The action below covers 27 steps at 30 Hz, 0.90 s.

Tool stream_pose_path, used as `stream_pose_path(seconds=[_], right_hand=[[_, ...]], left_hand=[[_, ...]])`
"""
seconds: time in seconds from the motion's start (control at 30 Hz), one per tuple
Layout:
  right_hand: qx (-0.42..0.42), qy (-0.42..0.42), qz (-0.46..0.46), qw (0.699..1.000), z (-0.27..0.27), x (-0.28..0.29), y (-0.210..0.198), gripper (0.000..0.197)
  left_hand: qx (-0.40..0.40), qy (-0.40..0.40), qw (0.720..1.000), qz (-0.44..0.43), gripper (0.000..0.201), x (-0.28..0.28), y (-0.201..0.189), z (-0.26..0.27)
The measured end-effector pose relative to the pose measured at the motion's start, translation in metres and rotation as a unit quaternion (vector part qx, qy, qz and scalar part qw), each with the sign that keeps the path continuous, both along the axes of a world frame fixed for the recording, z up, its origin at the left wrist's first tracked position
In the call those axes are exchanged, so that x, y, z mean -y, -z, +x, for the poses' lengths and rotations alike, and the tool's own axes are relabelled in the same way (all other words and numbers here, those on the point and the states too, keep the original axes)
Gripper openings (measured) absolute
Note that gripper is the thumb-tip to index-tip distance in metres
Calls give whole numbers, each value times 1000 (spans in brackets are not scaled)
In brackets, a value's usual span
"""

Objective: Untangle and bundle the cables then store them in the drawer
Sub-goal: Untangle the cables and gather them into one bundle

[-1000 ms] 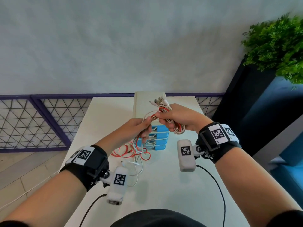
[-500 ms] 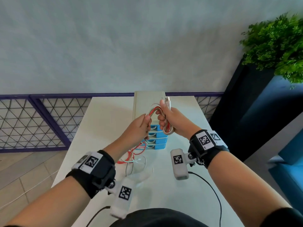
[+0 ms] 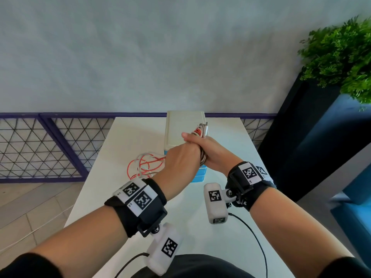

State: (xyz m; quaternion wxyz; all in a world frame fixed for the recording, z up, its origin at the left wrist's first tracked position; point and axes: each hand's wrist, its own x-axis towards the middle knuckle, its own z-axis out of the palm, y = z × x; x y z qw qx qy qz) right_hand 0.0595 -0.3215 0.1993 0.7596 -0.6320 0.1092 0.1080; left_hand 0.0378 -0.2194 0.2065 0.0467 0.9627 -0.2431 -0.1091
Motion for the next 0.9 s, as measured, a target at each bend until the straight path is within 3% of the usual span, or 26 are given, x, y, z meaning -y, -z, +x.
stream_pose_path(seconds=[0.03,0.1,0.17,0.27,0.33,0.47,0.6,0.73,0.9], right_hand=[[-4,11,10,1000,0,-1,0,27],[-13,50,25,998,1,-2,2,23],[-21,103,17,994,3,-2,5,22],[0,142,-67,988,7,1,9,31],[34,170,-100,980,9,6,7,33],[81,207,-38,974,10,18,-2,27],[107,197,24,974,11,14,-1,29],[100,214,171,957,10,10,-10,31],[99,240,122,958,12,3,-19,37]], left_hand=[[89,8,996,-6,24,5,-5,8],[98,56,988,-102,22,-16,-10,4],[103,50,985,-131,23,-8,-4,12],[46,61,983,-165,37,-2,3,20],[1,60,968,-244,33,-8,5,23],[-82,40,930,-356,26,-13,2,16],[-175,58,908,-376,19,-16,7,25],[-236,119,891,-370,20,-24,17,28],[-233,155,906,-318,18,-35,40,32]])
